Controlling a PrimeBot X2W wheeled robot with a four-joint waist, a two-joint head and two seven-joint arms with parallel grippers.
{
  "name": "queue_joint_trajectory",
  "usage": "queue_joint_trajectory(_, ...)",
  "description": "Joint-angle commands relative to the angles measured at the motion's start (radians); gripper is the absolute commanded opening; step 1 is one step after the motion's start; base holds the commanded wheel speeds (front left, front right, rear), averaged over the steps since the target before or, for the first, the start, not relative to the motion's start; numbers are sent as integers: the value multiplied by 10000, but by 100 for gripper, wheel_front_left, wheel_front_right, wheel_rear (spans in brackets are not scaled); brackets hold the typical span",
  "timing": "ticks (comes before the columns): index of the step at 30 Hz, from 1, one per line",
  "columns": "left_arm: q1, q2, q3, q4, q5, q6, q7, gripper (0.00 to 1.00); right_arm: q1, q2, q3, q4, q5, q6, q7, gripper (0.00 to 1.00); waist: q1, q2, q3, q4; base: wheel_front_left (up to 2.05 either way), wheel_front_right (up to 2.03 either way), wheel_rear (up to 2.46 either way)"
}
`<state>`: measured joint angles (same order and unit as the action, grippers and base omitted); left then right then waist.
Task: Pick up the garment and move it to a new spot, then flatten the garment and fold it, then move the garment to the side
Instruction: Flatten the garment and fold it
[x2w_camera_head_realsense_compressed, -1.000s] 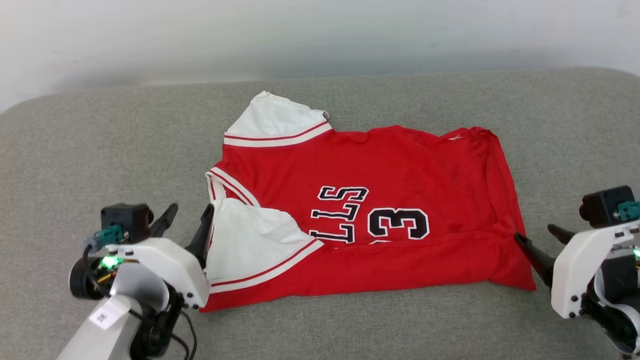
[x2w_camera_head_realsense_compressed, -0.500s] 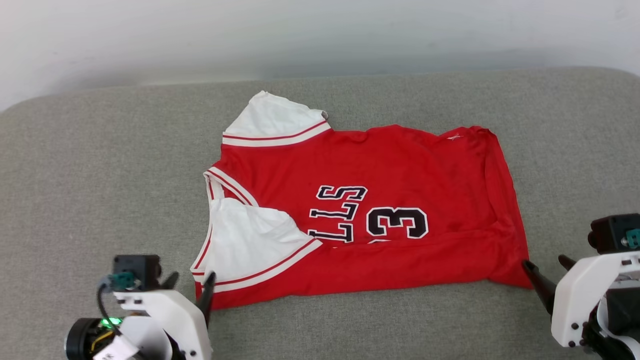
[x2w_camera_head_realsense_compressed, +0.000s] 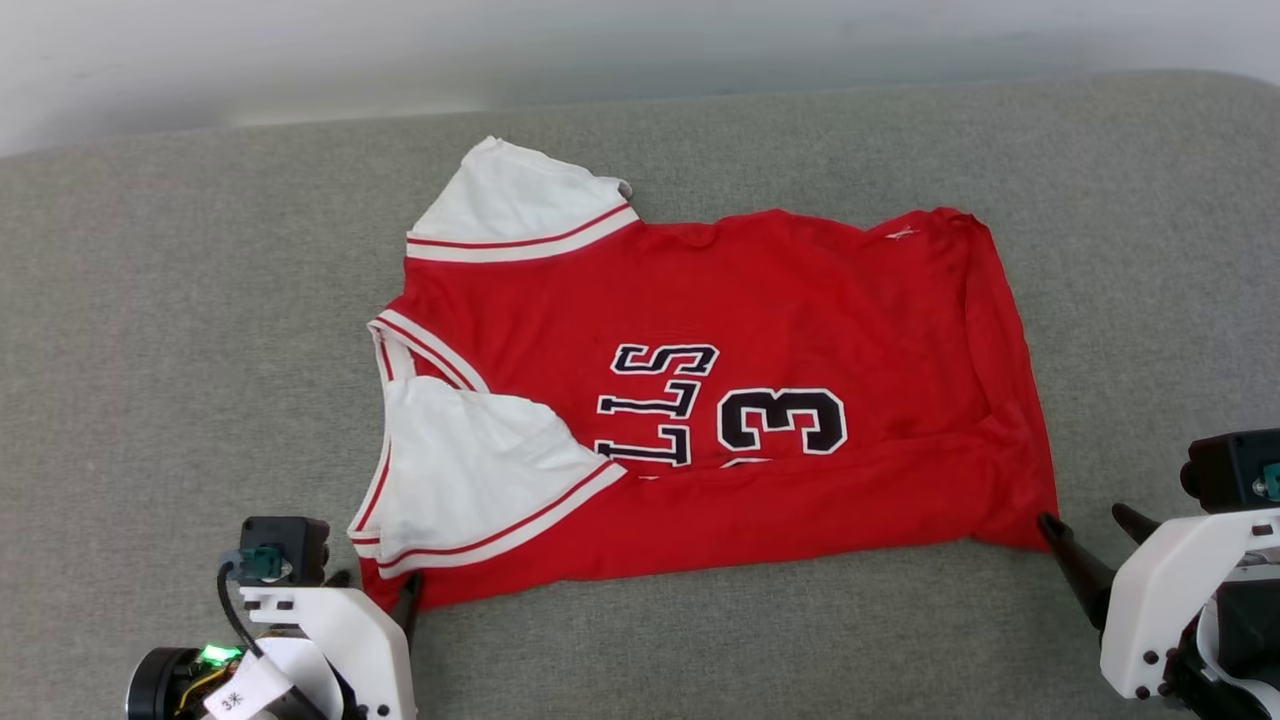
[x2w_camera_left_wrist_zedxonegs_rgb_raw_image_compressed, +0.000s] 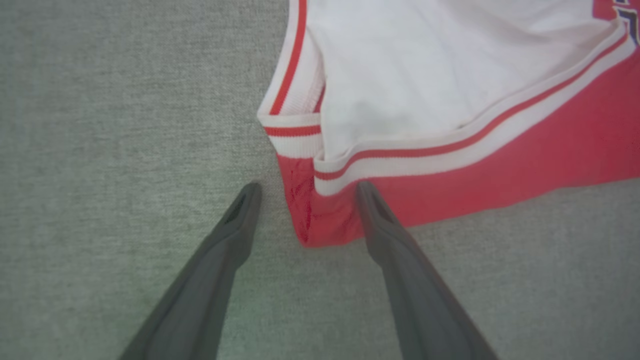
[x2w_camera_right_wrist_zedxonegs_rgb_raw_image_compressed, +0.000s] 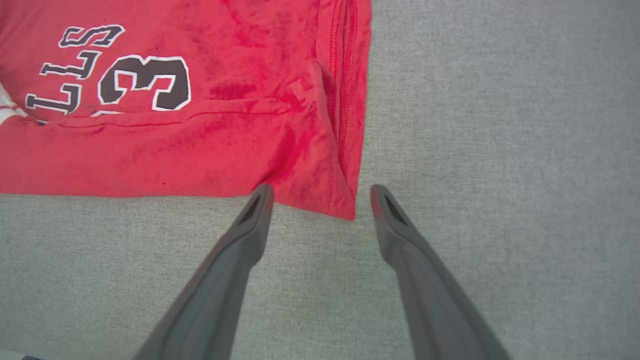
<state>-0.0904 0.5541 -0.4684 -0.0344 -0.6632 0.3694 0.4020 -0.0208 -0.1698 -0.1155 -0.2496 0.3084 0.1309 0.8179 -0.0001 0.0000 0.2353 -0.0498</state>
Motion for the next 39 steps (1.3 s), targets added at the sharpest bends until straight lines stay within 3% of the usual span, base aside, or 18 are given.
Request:
queue_joint_trajectory(1, -57, 12, -17, 104, 21, -6, 36, 100, -4, 0, 0, -32, 15, -4, -48, 100, 1, 0, 66, -54, 0, 0, 0)
queue_joint_trajectory(7, 71, -82, -447, 918, -274, -374, 607, 100, -170, -105, 118, -105, 49, -4, -144, 100, 1, 0, 318, -240, 0, 0, 0)
queue_joint_trajectory(8, 128, -148, -565, 1046, -400, -499, 758, 68, -179, -120, 139, -112, 58, -4, -147, 100, 1, 0, 343, -255, 0, 0, 0)
queue_joint_trajectory(9, 173, -241, -658, 1153, -506, -597, 872, 13, -190, -138, 158, -124, 58, -4, -161, 100, 1, 0, 365, -264, 0, 0, 0)
queue_joint_trajectory(10, 195, -298, -729, 1245, -587, -698, 968, 0, -217, -156, 148, -144, 66, -4, -197, 100, 1, 0, 378, -262, 0, 0, 0)
queue_joint_trajectory(18, -159, -348, -544, 809, -487, -1083, 125, 0, -483, -313, 61, 337, -354, -4, -151, 100, 1, 0, 244, 57, 0, 0, 0)
queue_joint_trajectory(29, -600, 103, -499, -1502, 77, -752, 185, 0, -1313, 70, -283, 2270, -1037, -4, -89, 100, 1, 0, 531, 690, 0, 0, 0)
queue_joint_trajectory(39, -536, 238, -565, -2298, 242, -543, 351, 0, -1399, 139, -160, 3734, -1082, -4, 15, 100, 1, 0, 747, 899, 0, 0, 0)
